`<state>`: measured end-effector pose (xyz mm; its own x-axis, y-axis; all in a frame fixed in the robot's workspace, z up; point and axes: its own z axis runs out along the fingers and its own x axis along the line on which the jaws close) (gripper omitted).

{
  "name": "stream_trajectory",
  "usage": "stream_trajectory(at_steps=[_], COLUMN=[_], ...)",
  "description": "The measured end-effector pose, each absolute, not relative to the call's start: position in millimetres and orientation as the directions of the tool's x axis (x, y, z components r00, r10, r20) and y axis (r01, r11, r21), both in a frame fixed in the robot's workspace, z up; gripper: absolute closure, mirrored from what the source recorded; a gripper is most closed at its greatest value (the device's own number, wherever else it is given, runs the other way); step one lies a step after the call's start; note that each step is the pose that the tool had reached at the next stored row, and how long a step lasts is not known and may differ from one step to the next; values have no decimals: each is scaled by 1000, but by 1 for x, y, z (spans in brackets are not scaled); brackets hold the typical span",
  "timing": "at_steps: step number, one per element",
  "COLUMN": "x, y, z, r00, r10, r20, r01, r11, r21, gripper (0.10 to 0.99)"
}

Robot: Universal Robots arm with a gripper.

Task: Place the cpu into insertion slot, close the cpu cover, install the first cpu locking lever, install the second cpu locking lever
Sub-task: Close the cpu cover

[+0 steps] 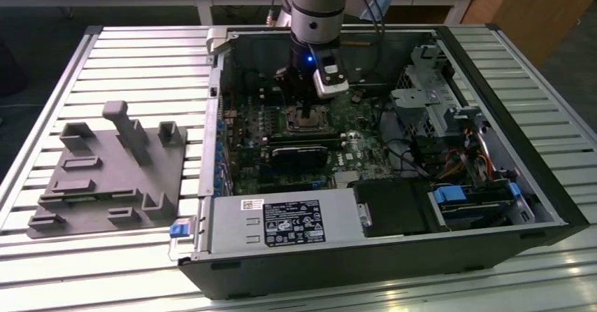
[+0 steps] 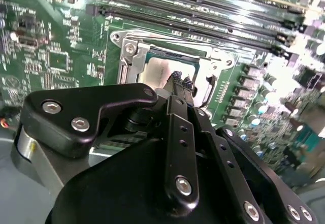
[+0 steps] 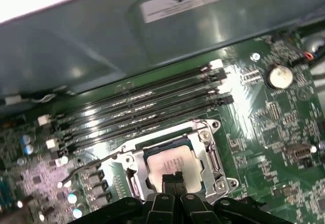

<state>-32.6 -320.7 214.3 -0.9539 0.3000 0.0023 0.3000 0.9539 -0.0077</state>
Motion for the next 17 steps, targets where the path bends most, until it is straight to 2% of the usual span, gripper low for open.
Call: stream_trajectory(at_steps=[17], x=[-33], y=[-321], z=[214], r00=[-1000], r10=[10], r20=[0], r01=[10], r11=[1000], r21=[-8], gripper=[980])
